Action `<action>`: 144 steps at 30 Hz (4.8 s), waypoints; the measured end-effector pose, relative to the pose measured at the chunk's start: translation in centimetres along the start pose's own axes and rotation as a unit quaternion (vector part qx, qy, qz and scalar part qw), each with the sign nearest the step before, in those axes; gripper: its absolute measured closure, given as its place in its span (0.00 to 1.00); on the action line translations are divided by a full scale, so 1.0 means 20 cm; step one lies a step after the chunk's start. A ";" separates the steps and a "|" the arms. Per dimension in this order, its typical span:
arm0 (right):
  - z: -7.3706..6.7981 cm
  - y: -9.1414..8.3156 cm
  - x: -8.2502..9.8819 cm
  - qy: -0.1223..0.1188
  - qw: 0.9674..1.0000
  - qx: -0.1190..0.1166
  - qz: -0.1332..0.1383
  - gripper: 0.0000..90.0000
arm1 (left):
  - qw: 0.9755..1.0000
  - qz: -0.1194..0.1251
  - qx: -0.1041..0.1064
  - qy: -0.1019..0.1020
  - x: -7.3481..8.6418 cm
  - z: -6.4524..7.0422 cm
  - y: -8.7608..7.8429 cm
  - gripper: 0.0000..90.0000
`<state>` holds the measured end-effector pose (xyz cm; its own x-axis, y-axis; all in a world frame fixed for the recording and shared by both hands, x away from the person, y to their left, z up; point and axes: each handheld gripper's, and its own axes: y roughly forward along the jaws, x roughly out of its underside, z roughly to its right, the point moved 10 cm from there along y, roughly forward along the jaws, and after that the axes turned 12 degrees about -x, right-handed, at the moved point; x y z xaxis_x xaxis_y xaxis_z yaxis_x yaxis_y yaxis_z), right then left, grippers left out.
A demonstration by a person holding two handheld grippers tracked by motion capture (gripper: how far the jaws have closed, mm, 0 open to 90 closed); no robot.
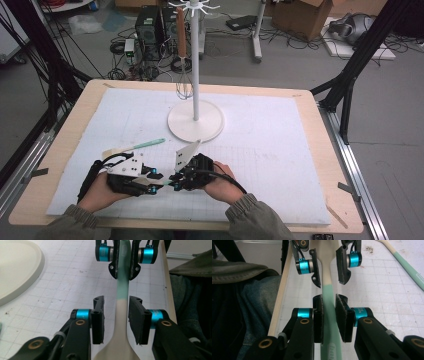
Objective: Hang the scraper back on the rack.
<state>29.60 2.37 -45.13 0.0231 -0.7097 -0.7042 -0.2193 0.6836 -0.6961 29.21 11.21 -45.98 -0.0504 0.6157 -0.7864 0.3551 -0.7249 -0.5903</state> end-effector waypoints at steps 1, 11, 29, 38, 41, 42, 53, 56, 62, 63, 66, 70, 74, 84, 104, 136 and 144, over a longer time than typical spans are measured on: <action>0.00 0.00 0.00 -0.001 1.000 -0.002 -0.002 0.86 | 1.000 -0.001 0.000 0.001 0.00 0.00 0.00 0.74; 0.00 0.02 -0.02 -0.006 1.000 0.002 -0.009 0.86 | 1.000 -0.016 0.011 0.011 0.02 0.02 0.01 0.86; 0.03 -0.09 0.08 0.048 0.998 0.017 0.047 0.66 | 1.000 -0.004 -0.003 0.006 0.01 0.00 -0.03 0.89; 0.02 -0.09 0.12 0.051 0.997 0.000 0.051 0.75 | 1.000 -0.004 0.001 0.008 0.01 0.00 -0.03 0.89; 0.01 -0.09 0.11 0.047 0.997 -0.005 0.055 0.77 | 1.000 -0.005 -0.008 0.007 0.02 -0.01 -0.04 0.87; 0.01 -0.09 0.10 0.046 0.997 -0.006 0.057 0.78 | 1.000 -0.007 -0.010 0.006 0.02 -0.01 -0.04 0.86; -0.01 -0.14 0.05 0.033 0.994 -0.013 0.101 0.84 | 0.999 -0.035 -0.035 0.018 0.04 -0.02 -0.01 0.90; -0.01 -0.14 0.05 0.033 0.995 -0.006 0.093 0.83 | 0.999 -0.033 -0.029 0.018 0.04 -0.02 -0.01 0.91; 0.00 -0.15 0.03 0.039 0.993 -0.002 0.116 0.81 | 0.999 -0.026 -0.027 0.014 0.03 -0.02 -0.02 0.93; 0.00 -0.16 0.03 0.039 0.992 0.000 0.119 0.81 | 0.999 -0.026 -0.026 0.014 0.03 -0.02 -0.02 0.93; 0.00 -0.17 0.02 0.041 0.991 0.001 0.127 0.87 | 0.999 -0.020 -0.024 0.010 0.02 -0.01 -0.03 0.93; -0.01 -0.18 0.01 0.043 0.988 -0.021 0.144 0.91 | 1.000 -0.011 -0.014 0.004 0.00 -0.01 -0.04 0.92; -0.02 -0.21 -0.01 0.040 0.988 -0.026 0.150 0.91 | 1.000 -0.001 -0.013 -0.006 -0.02 -0.01 -0.04 0.91; -0.05 -0.27 -0.13 0.011 0.991 -0.011 0.133 0.91 | 1.000 0.021 -0.014 -0.016 -0.08 -0.01 -0.08 0.90; -0.02 -0.26 -0.21 0.029 0.972 -0.002 0.233 0.90 | 0.998 0.054 -0.022 -0.033 -0.14 -0.04 -0.11 0.93; -0.01 -0.24 -0.26 0.030 0.970 -0.003 0.240 0.92 | 0.995 0.084 -0.010 -0.060 -0.18 -0.04 -0.12 0.85; -0.03 -0.26 -0.29 0.020 0.971 0.000 0.238 0.92 | 0.995 0.079 0.003 -0.055 -0.18 -0.01 -0.08 0.86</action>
<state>30.06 2.83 -37.30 -0.1178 -0.3192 -0.9404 -0.1951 0.9359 -0.2932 29.01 10.26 -42.08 -0.0965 0.4571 -0.8841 0.3604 -0.8120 -0.4592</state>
